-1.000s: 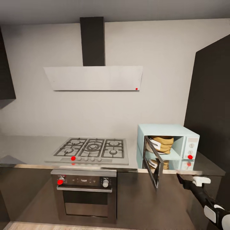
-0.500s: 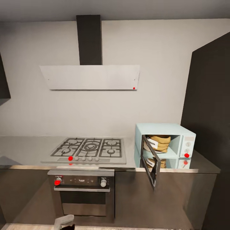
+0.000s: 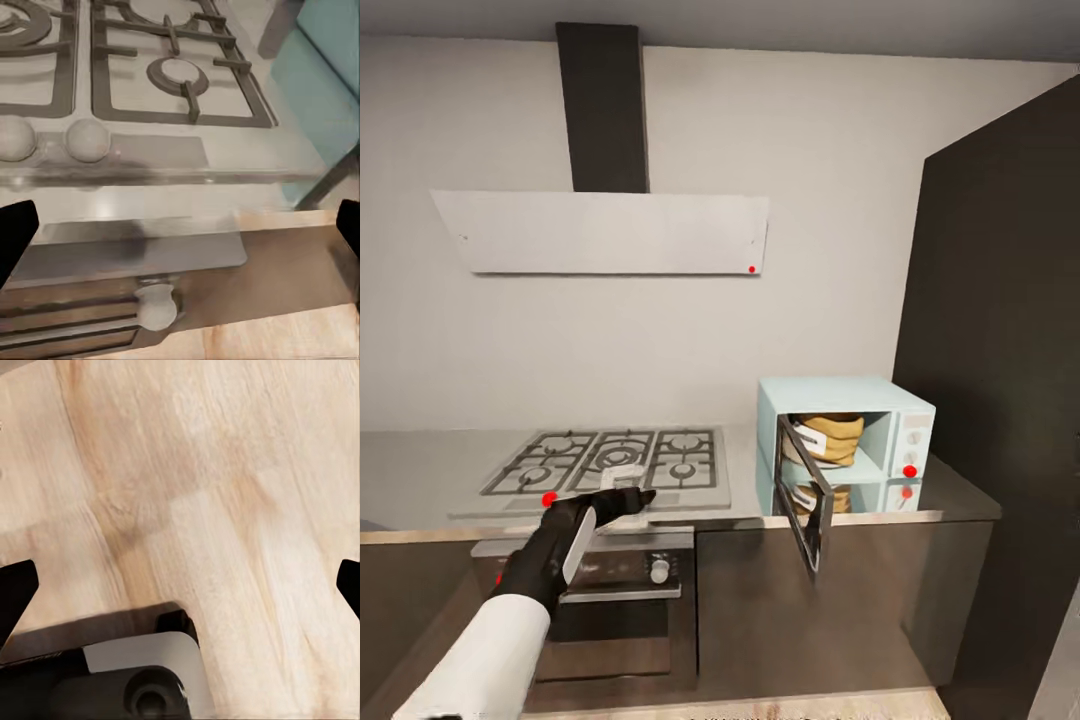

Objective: In the kitchen, take the popcorn bag from the countertop, put it into the microwave, and heat it until the popcorn is cooked so the cooked popcorn ends up inside the bag.

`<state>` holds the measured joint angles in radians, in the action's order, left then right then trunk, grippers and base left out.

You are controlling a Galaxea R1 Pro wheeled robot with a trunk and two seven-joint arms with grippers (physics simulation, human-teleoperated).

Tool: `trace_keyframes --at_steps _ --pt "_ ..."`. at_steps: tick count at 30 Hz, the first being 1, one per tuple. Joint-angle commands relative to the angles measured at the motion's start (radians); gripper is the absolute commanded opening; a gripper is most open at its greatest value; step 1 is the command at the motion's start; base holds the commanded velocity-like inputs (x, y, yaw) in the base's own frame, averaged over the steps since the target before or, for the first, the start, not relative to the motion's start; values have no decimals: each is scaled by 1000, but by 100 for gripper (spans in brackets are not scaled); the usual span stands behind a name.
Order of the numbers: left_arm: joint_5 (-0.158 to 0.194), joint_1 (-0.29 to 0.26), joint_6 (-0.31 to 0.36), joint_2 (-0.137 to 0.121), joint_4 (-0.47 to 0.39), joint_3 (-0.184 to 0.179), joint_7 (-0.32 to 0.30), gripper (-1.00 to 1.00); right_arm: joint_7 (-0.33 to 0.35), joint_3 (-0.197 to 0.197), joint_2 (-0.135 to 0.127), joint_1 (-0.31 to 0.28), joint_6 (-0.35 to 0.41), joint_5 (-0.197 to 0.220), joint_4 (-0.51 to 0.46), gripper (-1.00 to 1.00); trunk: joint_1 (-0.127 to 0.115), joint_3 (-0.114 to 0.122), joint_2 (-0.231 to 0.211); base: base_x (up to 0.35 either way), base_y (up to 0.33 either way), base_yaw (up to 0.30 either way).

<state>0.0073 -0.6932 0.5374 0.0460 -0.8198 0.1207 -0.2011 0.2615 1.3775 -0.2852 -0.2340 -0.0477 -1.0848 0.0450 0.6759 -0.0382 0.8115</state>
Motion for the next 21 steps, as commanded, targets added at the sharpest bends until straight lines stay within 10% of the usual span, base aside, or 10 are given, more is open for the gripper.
trace_keyframes --at_steps 1,9,15,21 --pt "1 -12 6 -12 9 5 -46 100 0 7 5 0 5 -8 3 100 0 -3 2 0 0 -114" --pt "-1 -23 4 -67 11 -63 -203 100 0 6 29 23 11 -88 3 100 0 -16 2 0 0 -102" --pt "-1 -23 0 -72 11 -67 -530 100 1 7 47 35 11 -112 3 100 0 -25 2 0 0 -110" --pt "-1 -23 -1 -70 11 -93 -547 100 0 7 54 36 11 -113 3 100 0 -34 2 18 -1 -111"
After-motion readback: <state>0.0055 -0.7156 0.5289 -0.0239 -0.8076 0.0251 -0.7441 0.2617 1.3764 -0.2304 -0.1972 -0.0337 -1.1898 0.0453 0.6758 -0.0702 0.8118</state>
